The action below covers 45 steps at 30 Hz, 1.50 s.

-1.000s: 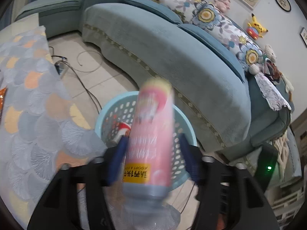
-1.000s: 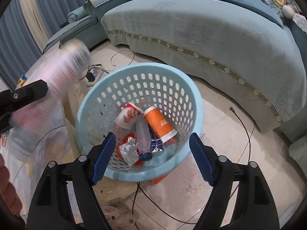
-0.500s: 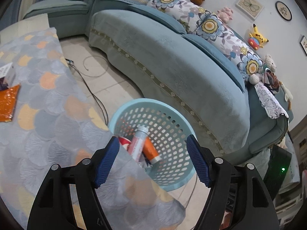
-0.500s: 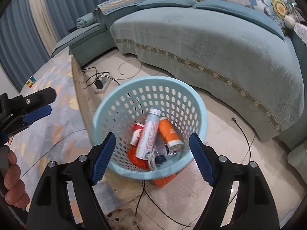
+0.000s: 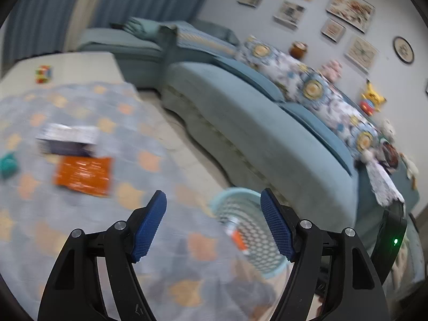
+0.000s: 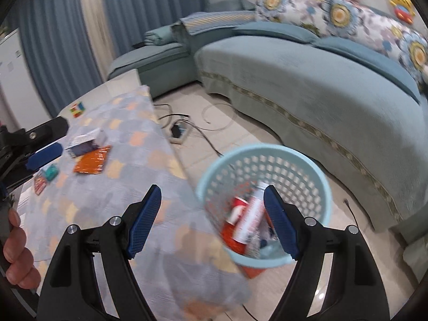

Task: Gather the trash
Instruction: 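Move both open tools back over the table, then grasp the card box with the left tool while the right tool grasps the orange wrapper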

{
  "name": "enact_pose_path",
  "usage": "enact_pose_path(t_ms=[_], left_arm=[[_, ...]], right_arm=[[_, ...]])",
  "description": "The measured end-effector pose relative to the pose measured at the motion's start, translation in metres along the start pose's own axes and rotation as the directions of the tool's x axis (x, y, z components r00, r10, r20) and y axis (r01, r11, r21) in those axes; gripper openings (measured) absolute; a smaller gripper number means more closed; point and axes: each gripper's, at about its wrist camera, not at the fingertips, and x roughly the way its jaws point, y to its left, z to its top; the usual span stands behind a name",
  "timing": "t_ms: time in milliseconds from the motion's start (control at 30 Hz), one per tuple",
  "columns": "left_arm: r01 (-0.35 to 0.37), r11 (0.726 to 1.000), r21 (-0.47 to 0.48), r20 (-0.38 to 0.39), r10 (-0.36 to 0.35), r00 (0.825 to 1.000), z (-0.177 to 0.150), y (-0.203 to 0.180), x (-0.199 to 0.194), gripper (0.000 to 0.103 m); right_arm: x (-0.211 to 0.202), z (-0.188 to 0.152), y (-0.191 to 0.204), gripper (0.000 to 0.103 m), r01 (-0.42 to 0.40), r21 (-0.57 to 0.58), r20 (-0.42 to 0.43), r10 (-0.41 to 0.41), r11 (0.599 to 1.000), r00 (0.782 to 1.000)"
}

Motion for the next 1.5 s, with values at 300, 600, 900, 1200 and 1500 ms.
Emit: enact_pose_path(t_ms=[300,600,900,1200,1500], left_arm=[[-0.315,0.932,-0.178,0.091,0.334,0.938,0.028,0.138,-0.081,0.081],[-0.425,0.807,-0.41,0.093,0.501,0.861,0.029,0.285,-0.117,0.081],[-0.508,0.735,-0.448,-0.065,0.54,0.839,0.028,0.347,-0.066,0.081],[-0.628,0.704,-0.331,-0.152,0.617,0.772,0.018,0.351,-0.024,0.08],[-0.609,0.712,-0.35,-0.091,0.621,0.778,0.011,0.348,-0.035,0.063]], right_arm=[[0.016,0.031,0.111,0.08,-0.122,-0.183,0.035,0.131,0.976,0.991],[0.083,0.046,0.207,0.081,-0.214,-0.322,0.008,0.229,0.922,0.973],[0.152,0.032,0.248,0.081,-0.257,-0.299,-0.111,0.234,0.919,0.966],[0.187,0.029,0.235,0.083,-0.233,-0.229,-0.173,0.195,0.945,0.965],[0.209,0.037,0.254,0.088,-0.159,-0.274,-0.189,0.109,0.949,0.976]])
